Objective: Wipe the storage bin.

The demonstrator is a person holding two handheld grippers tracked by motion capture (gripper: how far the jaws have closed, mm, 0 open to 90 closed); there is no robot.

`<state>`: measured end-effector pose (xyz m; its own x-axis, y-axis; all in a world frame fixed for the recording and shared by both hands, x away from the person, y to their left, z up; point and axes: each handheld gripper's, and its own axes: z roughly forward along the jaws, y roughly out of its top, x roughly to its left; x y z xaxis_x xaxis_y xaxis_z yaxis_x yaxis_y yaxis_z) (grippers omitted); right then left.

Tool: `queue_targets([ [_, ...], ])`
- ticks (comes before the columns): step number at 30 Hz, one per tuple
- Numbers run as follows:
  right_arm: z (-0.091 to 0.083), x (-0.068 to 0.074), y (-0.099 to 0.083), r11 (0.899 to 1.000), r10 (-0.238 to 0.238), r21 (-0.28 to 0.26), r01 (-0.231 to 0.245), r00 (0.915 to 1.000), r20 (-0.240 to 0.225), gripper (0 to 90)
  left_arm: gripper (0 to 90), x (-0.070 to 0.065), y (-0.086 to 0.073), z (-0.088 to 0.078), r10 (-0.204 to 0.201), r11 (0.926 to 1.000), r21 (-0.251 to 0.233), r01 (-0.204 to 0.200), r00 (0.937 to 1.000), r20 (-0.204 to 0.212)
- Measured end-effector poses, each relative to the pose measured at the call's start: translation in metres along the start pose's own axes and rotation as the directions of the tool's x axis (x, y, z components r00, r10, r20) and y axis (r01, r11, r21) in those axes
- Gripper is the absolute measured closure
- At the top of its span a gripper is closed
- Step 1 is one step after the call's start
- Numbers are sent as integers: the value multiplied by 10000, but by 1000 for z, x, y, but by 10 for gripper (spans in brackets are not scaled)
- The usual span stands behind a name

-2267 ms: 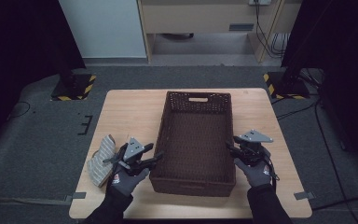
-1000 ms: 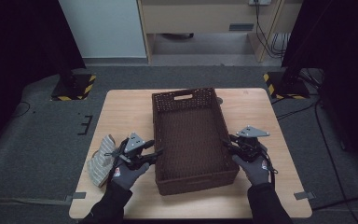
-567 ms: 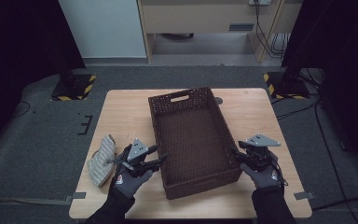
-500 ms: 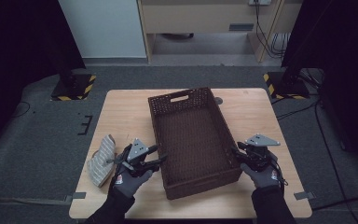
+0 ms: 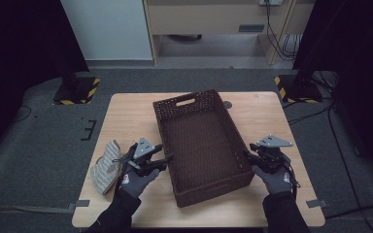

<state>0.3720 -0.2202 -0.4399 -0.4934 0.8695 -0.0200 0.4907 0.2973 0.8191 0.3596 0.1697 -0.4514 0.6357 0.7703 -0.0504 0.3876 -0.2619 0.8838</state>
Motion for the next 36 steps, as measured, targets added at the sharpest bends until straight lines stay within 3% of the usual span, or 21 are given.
queue_targets([
  [2, -6, 2, -2, 9998, 156, -145, -155, 9999, 60, 576, 426, -2, 1, -1, 170, 9998, 80, -169, 9998, -97],
  [6, -18, 7, -8, 9984, 524, -245, -518, 9983, 259, 564, 437, -5, -1, -3, 14, 10000, 3, -14, 10000, 12],
  [8, -21, 9, -13, 9988, 475, -157, -470, 9984, 314, 574, 444, -8, -2, -4, 40, 10000, -33, -40, 10000, -46],
  [11, -20, 7, -17, 9989, 455, 61, -460, 9973, 581, 601, 441, -10, -1, -6, 96, 9999, -49, -95, 9999, 58],
  [13, -19, 2, -19, 9973, 732, 36, -735, 9958, 551, 605, 454, -9, 1, -8, 46, 9999, -155, -43, 9998, 186],
  [16, -16, -1, -18, 9976, 689, -39, -688, 9946, 777, 622, 408, -5, 5, -12, 38, 9988, -483, -33, 9999, 108],
  [19, -12, -8, -17, 9972, 751, -146, -739, 9913, 1085, 625, 396, -4, 6, -10, 34, 9988, -482, -31, 10000, 59],
  [23, -4, -16, -15, 9970, 760, -285, -723, 9839, 1615, 598, 401, -12, 0, -1, 35, 9994, -347, -19, 9989, 471],
  [26, -7, -16, -15, 9968, 770, -350, -721, 9822, 1712, 578, 405, -17, 1, -2, 321, 9988, -380, -310, 9990, 297],
  [30, -12, -15, -16, 9960, 879, -294, -841, 9820, 1673, 579, 410, -14, 1, -3, 202, 9990, -394, -188, 9992, 354],
  [33, -9, -20, -19, 9938, 1115, -142, -1107, 9803, 1628, 571, 403, -7, 6, -10, 213, 9985, -500, -209, 9997, 76],
  [36, -6, -24, -16, 9951, 989, -118, -983, 9787, 1800, 578, 395, 10, 12, -20, -161, 9968, -782, 138, 9995, -284],
])
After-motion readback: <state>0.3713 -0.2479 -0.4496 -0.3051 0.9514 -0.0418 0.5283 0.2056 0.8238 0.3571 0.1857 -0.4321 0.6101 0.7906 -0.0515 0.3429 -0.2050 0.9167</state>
